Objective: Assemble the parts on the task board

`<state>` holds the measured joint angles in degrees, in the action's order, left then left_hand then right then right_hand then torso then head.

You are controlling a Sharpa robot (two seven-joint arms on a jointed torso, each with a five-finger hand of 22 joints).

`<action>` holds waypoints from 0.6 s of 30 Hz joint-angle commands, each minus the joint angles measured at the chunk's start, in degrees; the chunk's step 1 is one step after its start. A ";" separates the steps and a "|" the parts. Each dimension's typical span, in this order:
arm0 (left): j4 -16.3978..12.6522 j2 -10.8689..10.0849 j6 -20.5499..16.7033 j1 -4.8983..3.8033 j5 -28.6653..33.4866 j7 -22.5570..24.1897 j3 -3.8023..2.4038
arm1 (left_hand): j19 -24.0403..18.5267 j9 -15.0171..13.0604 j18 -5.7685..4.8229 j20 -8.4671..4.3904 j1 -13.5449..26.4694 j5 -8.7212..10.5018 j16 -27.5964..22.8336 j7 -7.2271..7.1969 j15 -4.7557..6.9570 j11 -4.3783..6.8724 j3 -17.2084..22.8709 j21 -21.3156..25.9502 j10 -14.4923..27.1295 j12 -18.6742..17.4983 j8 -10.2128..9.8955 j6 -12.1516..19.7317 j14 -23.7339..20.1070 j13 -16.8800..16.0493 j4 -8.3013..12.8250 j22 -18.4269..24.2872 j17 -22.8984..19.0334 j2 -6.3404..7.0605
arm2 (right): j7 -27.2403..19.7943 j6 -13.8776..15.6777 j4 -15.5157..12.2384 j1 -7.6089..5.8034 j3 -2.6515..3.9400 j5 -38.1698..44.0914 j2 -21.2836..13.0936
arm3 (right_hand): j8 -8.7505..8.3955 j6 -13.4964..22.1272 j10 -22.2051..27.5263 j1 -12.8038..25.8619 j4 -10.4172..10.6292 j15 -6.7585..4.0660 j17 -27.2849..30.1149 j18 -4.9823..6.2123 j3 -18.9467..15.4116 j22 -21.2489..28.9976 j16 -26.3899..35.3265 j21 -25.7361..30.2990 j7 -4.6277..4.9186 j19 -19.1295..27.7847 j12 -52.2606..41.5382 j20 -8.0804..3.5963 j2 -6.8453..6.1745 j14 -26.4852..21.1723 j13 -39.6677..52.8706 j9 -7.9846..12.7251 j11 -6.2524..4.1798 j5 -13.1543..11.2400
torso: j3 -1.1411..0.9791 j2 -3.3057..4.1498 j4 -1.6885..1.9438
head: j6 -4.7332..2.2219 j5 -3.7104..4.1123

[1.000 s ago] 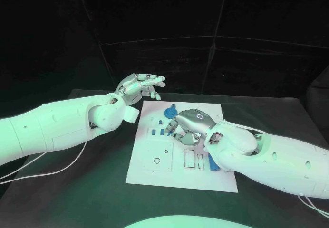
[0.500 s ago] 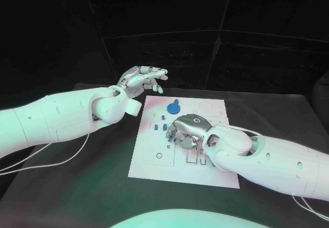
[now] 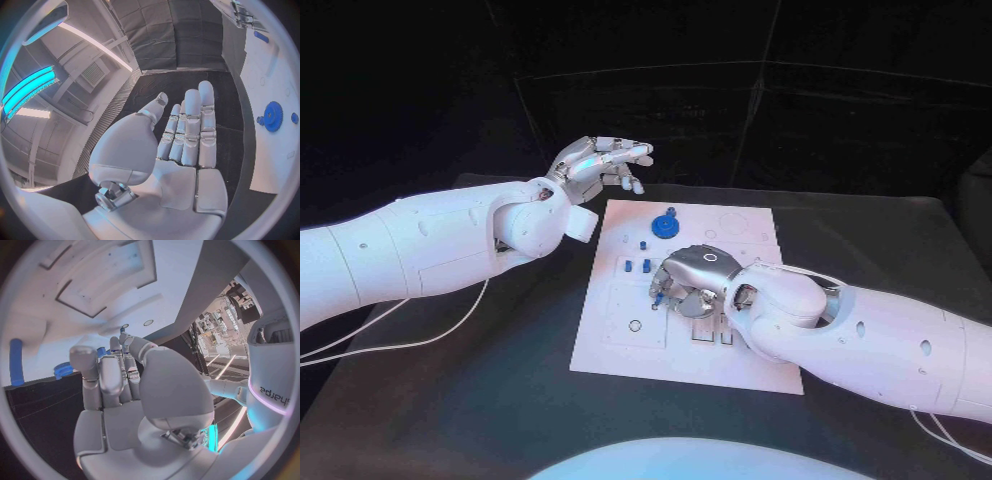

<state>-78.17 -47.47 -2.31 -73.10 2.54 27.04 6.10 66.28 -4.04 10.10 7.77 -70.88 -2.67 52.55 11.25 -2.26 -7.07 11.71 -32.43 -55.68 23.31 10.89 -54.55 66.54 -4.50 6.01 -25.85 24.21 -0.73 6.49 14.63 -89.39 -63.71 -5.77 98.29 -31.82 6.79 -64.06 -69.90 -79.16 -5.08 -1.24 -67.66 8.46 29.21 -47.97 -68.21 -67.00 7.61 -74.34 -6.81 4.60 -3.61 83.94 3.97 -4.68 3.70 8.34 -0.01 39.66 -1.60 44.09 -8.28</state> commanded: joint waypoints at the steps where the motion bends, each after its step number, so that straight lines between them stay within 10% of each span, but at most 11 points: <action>1: 0.02 0.09 0.15 -0.10 -0.31 0.21 -0.02 | 0.49 -0.07 0.34 0.09 -0.13 -0.04 -0.28 -0.24 0.12 0.16 -0.20 0.27 0.35 0.34 0.27 -0.26 -0.34 -0.08 0.12 0.08 -0.09 -0.63 | -0.48 -1.56 -0.03 -0.04 0.00 -0.06 0.06 | -0.05 0.06 -0.14 0.49 0.08 0.15 0.07 -1.08 0.11 -0.05 -0.39 -0.30 0.49 -0.05 0.32 0.17 0.08 3.09 0.08 -0.06 0.27 -0.16 | -0.01 -0.01 0.00 | 0.09 -0.01; 18: 0.17 0.31 0.37 -0.10 -0.31 0.01 -0.02 | 0.53 -0.05 0.34 0.07 -0.22 -0.04 -0.27 -0.21 0.13 0.15 -0.29 0.30 0.42 0.38 0.26 -0.19 -0.35 -0.06 0.22 0.12 -0.11 -0.54 | -0.25 -1.49 0.32 0.30 0.00 0.48 0.64 | -0.08 0.08 -0.12 0.56 0.11 0.17 0.10 -1.06 0.09 0.01 -0.41 -0.28 0.50 0.00 0.38 0.19 0.11 3.08 0.08 -0.05 0.28 -0.21 | 0.02 0.00 -0.09 | 0.38 0.02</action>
<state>-78.01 -47.23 -2.32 -73.11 2.51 26.95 6.10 66.49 -4.03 10.10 7.98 -70.88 -2.67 52.55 11.24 -2.26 -7.07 11.56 -32.44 -55.69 23.31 10.89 -54.55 66.54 -4.49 6.17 -25.81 24.16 -0.73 6.42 13.62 -89.16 -63.34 -5.77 98.37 -31.27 6.62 -64.13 -69.91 -79.16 -5.08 -1.24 -67.61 8.45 29.20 -47.97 -68.44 -67.00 7.67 -74.33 -6.81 4.60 -3.61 83.94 3.96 -4.68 3.70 8.32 -0.02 39.66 -1.65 44.44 -8.39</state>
